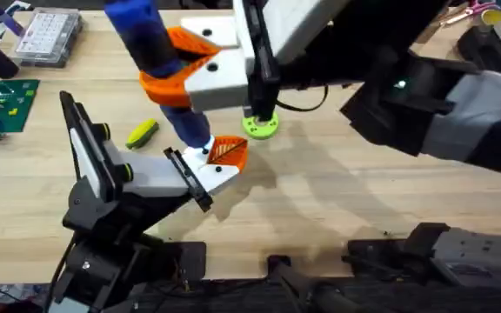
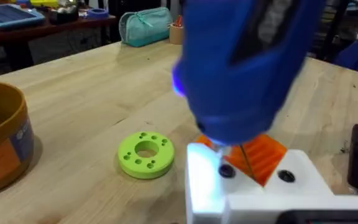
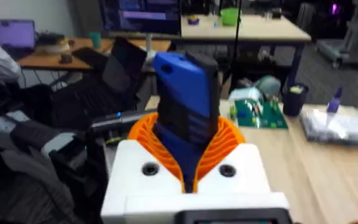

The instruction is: Pick up the gripper from the table and insert it into the empty holder that is missing its gripper. Then pick up a screw, insert it into the mounting hole, and use the screwdriver to tighten it. Finally, clean up the table by picking up the vegetable and placing it into the bucket.

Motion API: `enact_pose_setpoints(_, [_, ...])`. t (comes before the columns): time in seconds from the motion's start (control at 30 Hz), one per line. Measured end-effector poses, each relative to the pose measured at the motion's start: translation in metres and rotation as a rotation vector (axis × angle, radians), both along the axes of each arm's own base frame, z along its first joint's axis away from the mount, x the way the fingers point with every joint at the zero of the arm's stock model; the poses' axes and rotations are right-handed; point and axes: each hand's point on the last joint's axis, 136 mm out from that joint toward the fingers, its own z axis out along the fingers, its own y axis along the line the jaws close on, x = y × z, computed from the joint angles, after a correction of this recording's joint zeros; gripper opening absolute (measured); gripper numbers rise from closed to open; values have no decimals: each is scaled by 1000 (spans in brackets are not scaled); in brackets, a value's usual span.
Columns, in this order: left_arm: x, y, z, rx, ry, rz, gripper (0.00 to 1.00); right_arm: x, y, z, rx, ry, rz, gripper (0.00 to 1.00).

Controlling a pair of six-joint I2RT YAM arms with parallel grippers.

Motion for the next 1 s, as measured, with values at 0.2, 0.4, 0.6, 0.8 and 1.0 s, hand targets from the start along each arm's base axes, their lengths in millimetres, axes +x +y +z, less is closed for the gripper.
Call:
enact_pose_setpoints(0.2, [0, 0, 0, 2, -3, 0, 19, 2, 2, 33, 54, -6, 8, 53])
enact_pose_setpoints(0.4, [0, 0, 0, 2, -3, 1, 19, 2, 1, 81, 102, -71, 7, 52])
enact_pose_setpoints(0.6, [0, 0, 0, 2, -3, 1, 19, 18, -3, 70, 2, -56, -37, 54])
enact_pose_setpoints(0.8, [0, 0, 0, 2, -3, 1, 19, 67, -25, 27, -162, -89, -212, 54])
enact_pose_setpoints(1.0, [0, 0, 0, 2, -3, 1, 19, 142, -64, -12, -311, -207, -469, 54])
